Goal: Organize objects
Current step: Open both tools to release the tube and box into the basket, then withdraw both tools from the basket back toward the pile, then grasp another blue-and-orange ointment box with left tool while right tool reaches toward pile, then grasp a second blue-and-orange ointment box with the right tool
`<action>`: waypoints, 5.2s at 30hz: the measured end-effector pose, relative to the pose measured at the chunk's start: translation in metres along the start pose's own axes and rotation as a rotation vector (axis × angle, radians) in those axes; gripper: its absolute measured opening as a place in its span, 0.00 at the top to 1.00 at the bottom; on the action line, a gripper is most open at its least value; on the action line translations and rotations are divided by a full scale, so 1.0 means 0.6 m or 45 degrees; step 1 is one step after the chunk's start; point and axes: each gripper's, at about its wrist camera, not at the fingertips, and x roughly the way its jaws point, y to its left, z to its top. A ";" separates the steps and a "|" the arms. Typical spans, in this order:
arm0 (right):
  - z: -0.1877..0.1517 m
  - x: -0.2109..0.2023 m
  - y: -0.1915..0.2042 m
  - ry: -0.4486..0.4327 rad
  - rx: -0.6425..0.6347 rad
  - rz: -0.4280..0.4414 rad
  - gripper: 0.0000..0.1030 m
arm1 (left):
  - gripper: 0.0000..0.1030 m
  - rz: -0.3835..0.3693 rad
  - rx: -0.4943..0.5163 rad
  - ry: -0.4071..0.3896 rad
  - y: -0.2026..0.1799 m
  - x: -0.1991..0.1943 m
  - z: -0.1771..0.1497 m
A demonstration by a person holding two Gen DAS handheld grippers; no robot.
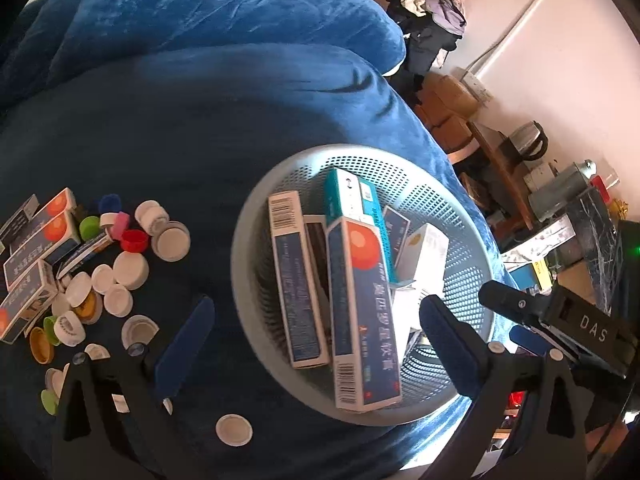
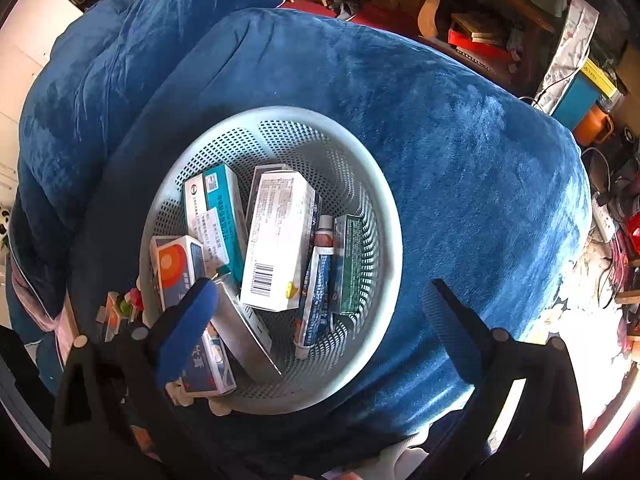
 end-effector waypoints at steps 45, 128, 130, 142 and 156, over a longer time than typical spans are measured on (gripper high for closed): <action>-0.051 0.049 0.122 0.148 -0.350 -0.107 0.00 | 0.00 0.110 -0.162 0.014 0.163 -0.026 -0.031; -0.236 0.187 0.501 0.348 -0.939 0.190 0.00 | 0.61 0.424 -0.495 0.001 0.562 -0.151 -0.190; -0.245 0.196 0.528 0.356 -0.963 0.221 0.00 | 0.61 0.418 -0.538 -0.002 0.579 -0.153 -0.197; -0.241 0.298 0.651 0.387 -0.810 0.305 0.00 | 0.28 0.406 -0.611 -0.003 0.599 -0.142 -0.220; -0.268 0.310 0.649 0.418 -0.903 -0.017 0.32 | 0.28 0.432 -0.632 -0.016 0.601 -0.141 -0.217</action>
